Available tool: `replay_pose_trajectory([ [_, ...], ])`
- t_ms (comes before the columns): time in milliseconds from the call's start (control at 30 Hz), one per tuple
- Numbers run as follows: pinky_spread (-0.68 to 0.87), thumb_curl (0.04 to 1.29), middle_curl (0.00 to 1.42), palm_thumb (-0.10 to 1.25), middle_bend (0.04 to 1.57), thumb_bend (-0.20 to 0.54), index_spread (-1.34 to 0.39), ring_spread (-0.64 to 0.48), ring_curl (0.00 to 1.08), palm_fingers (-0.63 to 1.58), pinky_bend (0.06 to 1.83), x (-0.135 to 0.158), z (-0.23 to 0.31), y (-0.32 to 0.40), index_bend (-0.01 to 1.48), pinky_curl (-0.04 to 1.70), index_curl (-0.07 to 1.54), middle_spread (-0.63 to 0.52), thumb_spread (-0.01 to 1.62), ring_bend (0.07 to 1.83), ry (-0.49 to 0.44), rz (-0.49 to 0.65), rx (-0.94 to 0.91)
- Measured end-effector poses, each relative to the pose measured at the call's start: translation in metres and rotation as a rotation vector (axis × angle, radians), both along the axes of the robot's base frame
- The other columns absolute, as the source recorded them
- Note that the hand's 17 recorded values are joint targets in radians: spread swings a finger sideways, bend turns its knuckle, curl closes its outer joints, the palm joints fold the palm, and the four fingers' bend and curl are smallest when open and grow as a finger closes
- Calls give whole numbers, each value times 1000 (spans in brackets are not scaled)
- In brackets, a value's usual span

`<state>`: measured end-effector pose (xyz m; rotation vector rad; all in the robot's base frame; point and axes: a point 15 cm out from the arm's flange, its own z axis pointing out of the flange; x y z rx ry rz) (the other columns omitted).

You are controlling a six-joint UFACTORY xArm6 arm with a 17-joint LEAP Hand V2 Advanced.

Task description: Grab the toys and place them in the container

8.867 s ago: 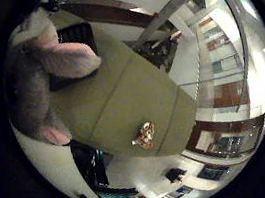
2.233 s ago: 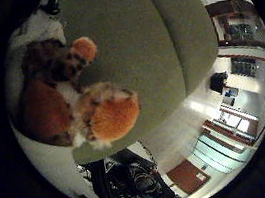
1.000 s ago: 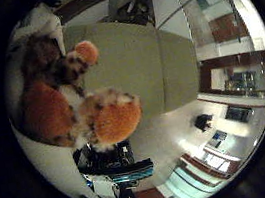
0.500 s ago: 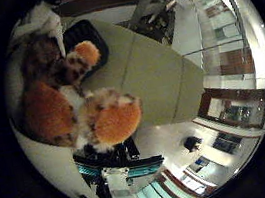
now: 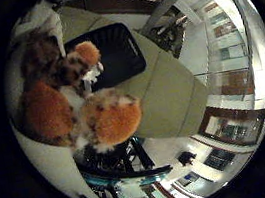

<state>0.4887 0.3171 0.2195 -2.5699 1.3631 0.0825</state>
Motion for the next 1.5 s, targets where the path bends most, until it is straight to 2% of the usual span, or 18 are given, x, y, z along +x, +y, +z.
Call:
replay_pose_trajectory([
  [267, -204, 706, 944, 998, 1212, -20, -301, -270, 911, 1070, 1364, 34, -8, 1, 979, 953, 1001, -185, 998, 1271, -92, -14, 27],
  [567, -224, 618, 953, 954, 1103, -22, -327, -274, 867, 1039, 1342, 47, -16, -4, 879, 907, 975, -218, 987, 1237, -122, 0, 31],
  [1000, -241, 562, 951, 958, 1055, -19, -371, -279, 818, 1067, 1291, 65, -7, 22, 785, 872, 985, -225, 982, 1220, -223, 30, 68],
  [1200, -252, 552, 951, 954, 1041, -21, -383, -272, 805, 1057, 1279, 87, 9, 45, 765, 860, 991, -226, 979, 1216, -260, 34, 95],
  [1333, -305, 551, 905, 893, 956, -33, -400, -258, 754, 966, 1244, 89, 13, 44, 540, 796, 953, -221, 919, 1184, -266, 34, 96],
  [1400, -334, 553, 882, 863, 882, -36, -412, -273, 744, 806, 1273, 87, 16, 41, 402, 790, 925, -233, 893, 1183, -269, 37, 96],
  [1500, -381, 553, 861, 816, 779, -33, -453, -301, 717, 685, 1285, 88, 13, 35, 286, 772, 894, -264, 895, 1176, -265, 37, 89],
])
